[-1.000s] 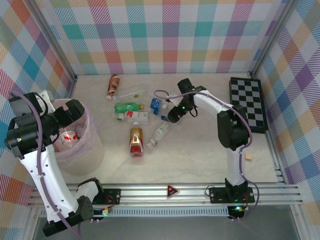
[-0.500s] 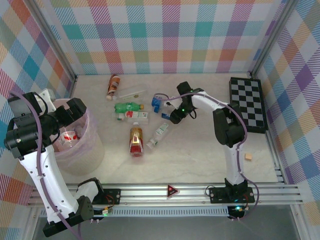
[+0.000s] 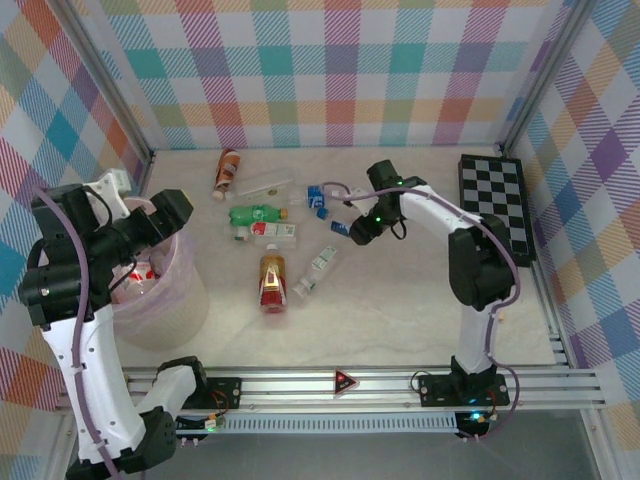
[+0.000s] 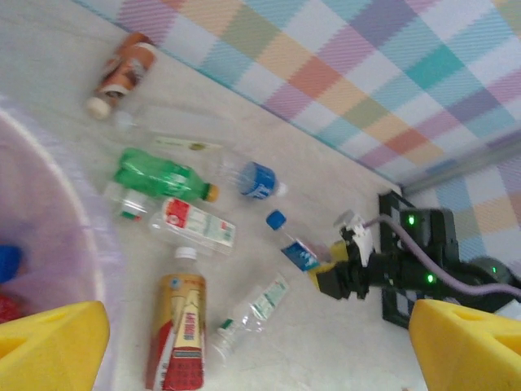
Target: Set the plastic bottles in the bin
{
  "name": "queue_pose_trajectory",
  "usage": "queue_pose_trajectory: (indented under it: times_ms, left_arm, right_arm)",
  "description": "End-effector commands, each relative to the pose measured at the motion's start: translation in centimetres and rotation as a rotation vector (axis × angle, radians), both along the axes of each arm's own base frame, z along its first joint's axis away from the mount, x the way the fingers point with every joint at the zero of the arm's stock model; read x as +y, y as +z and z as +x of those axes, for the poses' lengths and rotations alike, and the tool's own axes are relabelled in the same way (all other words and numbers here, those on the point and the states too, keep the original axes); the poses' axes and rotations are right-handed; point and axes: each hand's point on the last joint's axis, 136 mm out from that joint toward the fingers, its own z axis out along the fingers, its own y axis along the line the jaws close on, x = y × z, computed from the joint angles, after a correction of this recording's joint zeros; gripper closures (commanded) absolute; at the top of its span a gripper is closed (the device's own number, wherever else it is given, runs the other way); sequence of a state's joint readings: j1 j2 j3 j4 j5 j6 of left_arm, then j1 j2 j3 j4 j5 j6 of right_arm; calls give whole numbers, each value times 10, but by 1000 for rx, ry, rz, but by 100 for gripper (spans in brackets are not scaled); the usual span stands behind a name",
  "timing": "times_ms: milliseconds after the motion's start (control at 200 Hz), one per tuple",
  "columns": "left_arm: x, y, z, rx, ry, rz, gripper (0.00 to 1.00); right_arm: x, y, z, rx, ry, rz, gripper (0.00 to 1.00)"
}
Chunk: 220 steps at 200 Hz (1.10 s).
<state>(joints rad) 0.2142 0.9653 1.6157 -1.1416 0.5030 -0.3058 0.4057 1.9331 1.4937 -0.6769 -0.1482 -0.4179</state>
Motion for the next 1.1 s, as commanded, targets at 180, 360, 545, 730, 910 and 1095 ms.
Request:
queue_pose_trajectory:
  times_ms: [180, 360, 545, 730, 910, 1095]
  left_arm:
    - [-63, -4, 43, -28, -166, -16, 5]
    - [-130, -12, 67, -27, -292, 14, 5]
    - [-207, -30, 84, -37, -383, -65, 4]
    - [-265, -51, 98, -33, -416, -186, 2]
    - [-307, -66, 104, -28, -427, -269, 1]
    - [-336, -89, 103, 17, -442, -312, 1]
  right_arm:
    - [-28, 47, -29, 11, -208, 139, 46]
    - [-35, 79, -45, -38, -298, 232, 50]
    - [-19, 122, -68, -125, -312, 511, 51]
    - [-3, 159, -89, -228, -244, 700, 53]
    - [8, 171, -101, -291, -201, 752, 54]
    - [19, 182, -106, -332, -173, 805, 55]
